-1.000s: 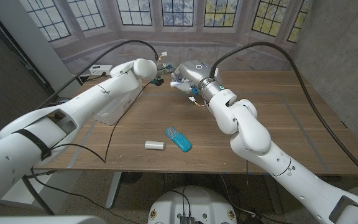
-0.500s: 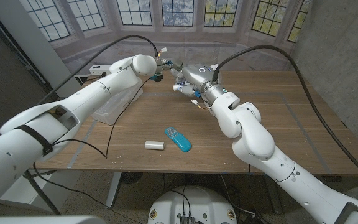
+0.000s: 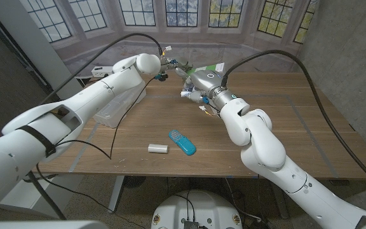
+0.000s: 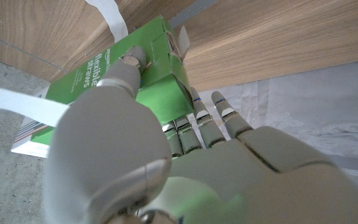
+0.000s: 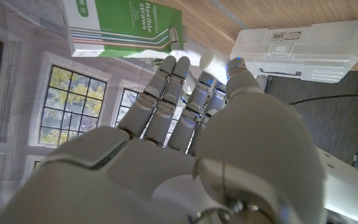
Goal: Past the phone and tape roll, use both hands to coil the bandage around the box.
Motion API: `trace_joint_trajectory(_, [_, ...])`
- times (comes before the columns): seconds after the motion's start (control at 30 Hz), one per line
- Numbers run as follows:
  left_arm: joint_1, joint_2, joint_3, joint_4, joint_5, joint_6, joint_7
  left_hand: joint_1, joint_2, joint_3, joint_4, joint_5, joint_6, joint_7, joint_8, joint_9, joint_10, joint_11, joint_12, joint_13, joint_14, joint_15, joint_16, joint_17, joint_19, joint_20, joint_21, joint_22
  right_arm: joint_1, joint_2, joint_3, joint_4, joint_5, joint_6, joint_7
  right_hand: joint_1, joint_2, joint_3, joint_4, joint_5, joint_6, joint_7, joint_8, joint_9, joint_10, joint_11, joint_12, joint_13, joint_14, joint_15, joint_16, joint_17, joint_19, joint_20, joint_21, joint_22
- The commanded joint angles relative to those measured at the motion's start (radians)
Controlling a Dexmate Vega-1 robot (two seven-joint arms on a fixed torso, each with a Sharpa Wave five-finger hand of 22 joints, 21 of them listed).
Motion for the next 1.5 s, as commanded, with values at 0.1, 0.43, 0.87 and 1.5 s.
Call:
trace_joint_trajectory(0.1, [-0.009,0.000,-0.007,-0.018,0.005,0.001,0.005,-0.040,0.050,0.011,0.006,-0.004,0.027,0.024,0.228,0.003,0.015,-0.004,0.006,0.044,0.008,0.001,0.002,-0.001,0.006,-0.002,0.003,0.005,-0.041,0.005,0.017,-0.020,-0.019,-0.018,0.037,0.004,0.009,-0.003,-0.001,-0.001,0.002,0.003,0.002,0.001,0.010,0.000,0.001,0.001,0.010,-0.127,0.005,0.003,0.011,-0.063,0.000,0.004])
trace_joint_trajectory(0.43, [-0.026,-0.006,-0.004,-0.010,0.016,-0.003,0.007,-0.042,0.051,0.011,0.007,-0.005,0.026,0.025,0.228,0.003,0.015,-0.006,0.007,0.044,0.009,0.001,0.003,-0.001,0.006,-0.002,0.003,0.005,-0.085,0.002,0.029,-0.041,-0.035,-0.041,0.062,0.005,0.010,-0.005,-0.001,0.000,0.006,0.005,0.002,0.001,0.010,0.000,0.001,0.002,0.012,-0.127,0.006,0.005,0.011,-0.063,0.000,0.004])
trace_joint_trajectory(0.87, [-0.024,-0.012,-0.003,-0.042,0.021,0.013,0.004,-0.043,0.052,0.011,0.007,-0.005,0.027,0.025,0.229,0.002,0.014,-0.006,0.007,0.044,0.008,0.001,0.002,-0.001,0.006,-0.002,0.004,0.005,-0.124,0.022,0.038,-0.042,-0.048,-0.066,0.080,0.005,0.012,-0.007,0.000,0.000,0.006,0.005,0.000,0.002,0.011,0.001,0.000,0.001,0.014,-0.127,0.006,0.006,0.012,-0.062,0.000,0.004])
trace_joint_trajectory(1.5, [-0.010,0.014,-0.020,-0.095,0.012,0.041,-0.007,-0.044,0.053,0.011,0.007,-0.005,0.028,0.025,0.230,0.003,0.016,-0.005,0.008,0.041,0.009,0.001,0.003,0.000,0.007,-0.001,0.004,0.005,-0.110,0.023,0.051,0.049,0.068,-0.115,0.021,0.009,0.013,-0.008,-0.002,0.001,0.008,0.006,-0.001,0.002,0.011,0.001,-0.001,0.002,0.016,-0.128,0.005,0.007,0.014,-0.063,0.001,0.004])
